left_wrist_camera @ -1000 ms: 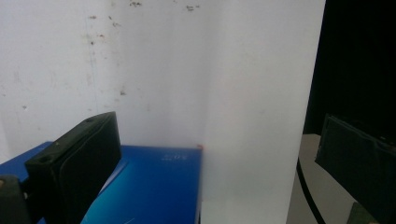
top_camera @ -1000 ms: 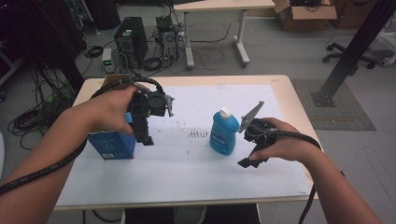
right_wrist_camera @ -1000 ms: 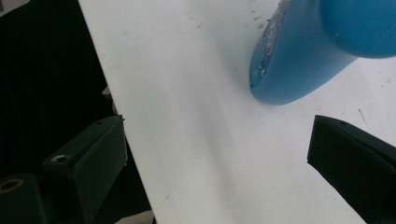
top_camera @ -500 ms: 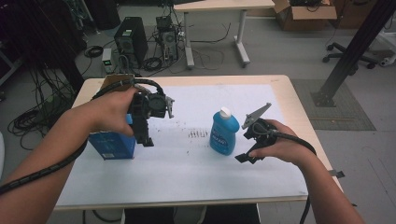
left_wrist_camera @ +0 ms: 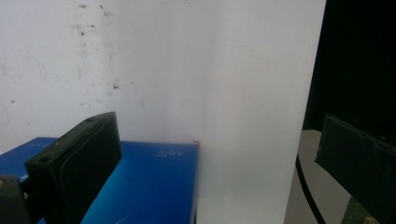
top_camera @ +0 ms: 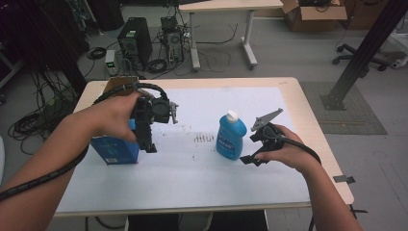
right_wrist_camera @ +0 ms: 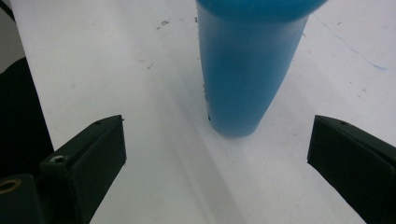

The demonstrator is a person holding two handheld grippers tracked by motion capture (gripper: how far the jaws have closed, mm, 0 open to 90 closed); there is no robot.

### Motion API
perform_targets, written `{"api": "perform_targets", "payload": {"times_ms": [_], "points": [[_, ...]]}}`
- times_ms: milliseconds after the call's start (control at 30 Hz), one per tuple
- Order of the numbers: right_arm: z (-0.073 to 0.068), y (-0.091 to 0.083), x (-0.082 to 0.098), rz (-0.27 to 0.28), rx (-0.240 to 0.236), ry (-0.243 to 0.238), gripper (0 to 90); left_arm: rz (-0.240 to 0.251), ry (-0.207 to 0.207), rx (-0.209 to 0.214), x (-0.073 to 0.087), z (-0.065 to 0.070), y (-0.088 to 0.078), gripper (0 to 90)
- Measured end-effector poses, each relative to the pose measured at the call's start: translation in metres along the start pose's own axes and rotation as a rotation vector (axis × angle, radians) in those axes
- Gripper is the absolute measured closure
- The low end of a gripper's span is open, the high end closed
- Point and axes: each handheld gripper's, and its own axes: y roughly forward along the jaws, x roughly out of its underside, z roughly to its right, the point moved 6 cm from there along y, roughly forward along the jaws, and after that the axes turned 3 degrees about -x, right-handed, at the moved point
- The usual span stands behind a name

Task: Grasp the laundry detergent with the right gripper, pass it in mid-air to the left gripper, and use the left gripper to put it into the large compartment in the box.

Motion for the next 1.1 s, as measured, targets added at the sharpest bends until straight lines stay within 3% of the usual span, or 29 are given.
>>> {"api": "perform_targets", "payload": {"times_ms": [600, 1100], "points": [[0.008, 0.015, -0.003, 0.087, 0.041, 0.025, 3.6, 0.006, -0.008, -0.004, 0.005, 0.003, -0.001, 0.4], [0.010, 0.029, -0.008, 0.121, 0.065, 0.027, 3.5, 0.006, -0.004, 0.003, 0.012, 0.008, 0.002, 0.4]]}}
